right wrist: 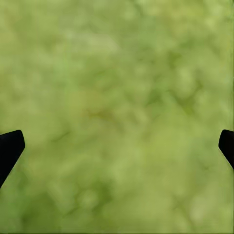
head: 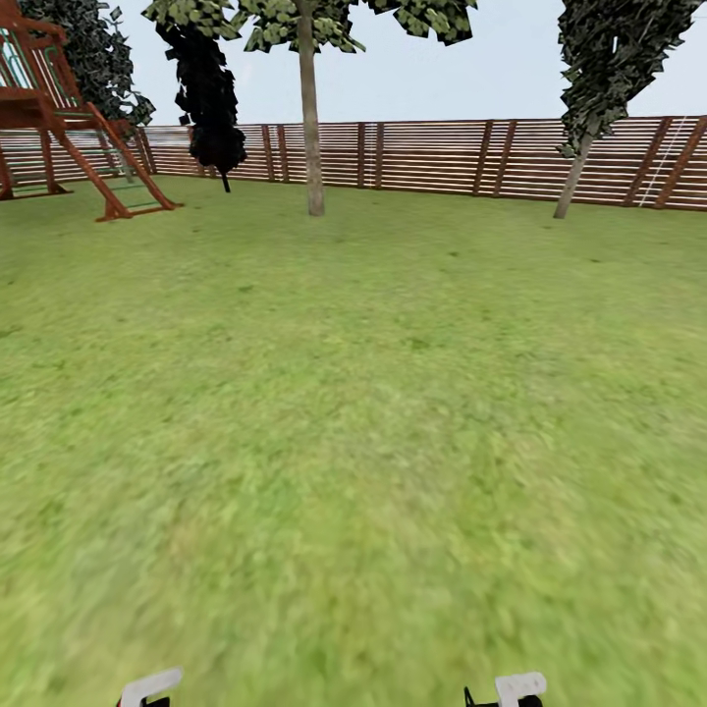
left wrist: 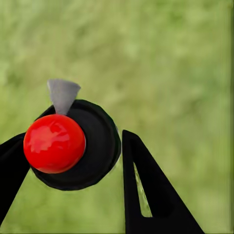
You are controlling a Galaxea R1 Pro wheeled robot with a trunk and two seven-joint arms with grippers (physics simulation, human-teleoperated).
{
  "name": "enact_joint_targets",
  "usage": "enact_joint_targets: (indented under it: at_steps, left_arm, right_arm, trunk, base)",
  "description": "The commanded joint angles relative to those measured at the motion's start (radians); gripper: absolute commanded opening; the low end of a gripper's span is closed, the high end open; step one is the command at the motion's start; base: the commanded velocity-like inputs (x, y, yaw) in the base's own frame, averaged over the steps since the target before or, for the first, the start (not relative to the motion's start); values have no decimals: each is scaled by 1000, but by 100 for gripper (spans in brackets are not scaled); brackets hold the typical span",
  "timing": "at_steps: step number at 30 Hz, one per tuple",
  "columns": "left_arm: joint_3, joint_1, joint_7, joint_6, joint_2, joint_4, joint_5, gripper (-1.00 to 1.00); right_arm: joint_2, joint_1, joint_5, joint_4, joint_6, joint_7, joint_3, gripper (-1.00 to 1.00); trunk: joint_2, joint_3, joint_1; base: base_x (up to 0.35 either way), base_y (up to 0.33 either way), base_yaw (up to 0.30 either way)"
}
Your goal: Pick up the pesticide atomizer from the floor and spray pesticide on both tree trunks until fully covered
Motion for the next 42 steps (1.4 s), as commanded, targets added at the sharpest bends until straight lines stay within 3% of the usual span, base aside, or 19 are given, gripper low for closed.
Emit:
enact_joint_targets:
  at_steps: [1,42]
  left_arm:
    - [5,-1,4,-4,0,1,-10,-100]
    - [7,-1,1,-3,3,1,-9,-100]
  right_arm:
    - [-1,0,-7,0,-2,-3,9,100]
    - [0,0,-7,0,-2,-3,9,100]
  trunk:
    - [0,-1,0]
    - [0,-1,0]
  base:
    - [340,0,0]
    - [340,0,0]
